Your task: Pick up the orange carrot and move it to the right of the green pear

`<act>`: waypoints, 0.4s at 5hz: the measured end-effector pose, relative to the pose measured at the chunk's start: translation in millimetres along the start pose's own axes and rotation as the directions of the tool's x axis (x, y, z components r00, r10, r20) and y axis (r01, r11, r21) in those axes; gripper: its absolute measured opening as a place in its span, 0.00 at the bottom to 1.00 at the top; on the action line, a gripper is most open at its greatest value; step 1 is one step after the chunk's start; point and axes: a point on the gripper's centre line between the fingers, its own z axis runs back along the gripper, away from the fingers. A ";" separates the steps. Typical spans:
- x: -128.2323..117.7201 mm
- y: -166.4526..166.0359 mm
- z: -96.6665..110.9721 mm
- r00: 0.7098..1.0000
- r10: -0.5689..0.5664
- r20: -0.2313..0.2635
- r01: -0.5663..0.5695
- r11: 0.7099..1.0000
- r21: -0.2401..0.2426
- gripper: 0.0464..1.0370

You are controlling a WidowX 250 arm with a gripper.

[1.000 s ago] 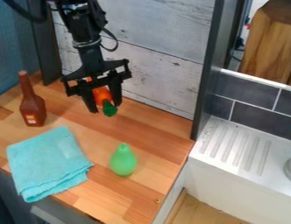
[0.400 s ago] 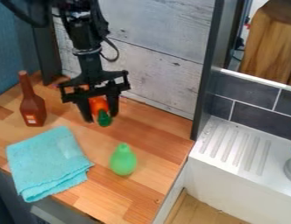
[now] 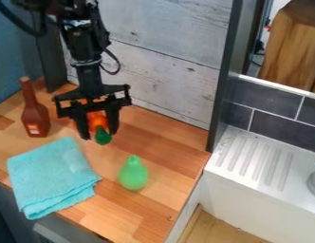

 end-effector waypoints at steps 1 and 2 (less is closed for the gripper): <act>-5.8 -2.0 -0.3 0.996 -0.087 -0.003 0.087 0.995 0.051 0.56; -11.1 -18.7 11.7 0.953 -0.304 0.012 0.301 0.949 0.090 0.56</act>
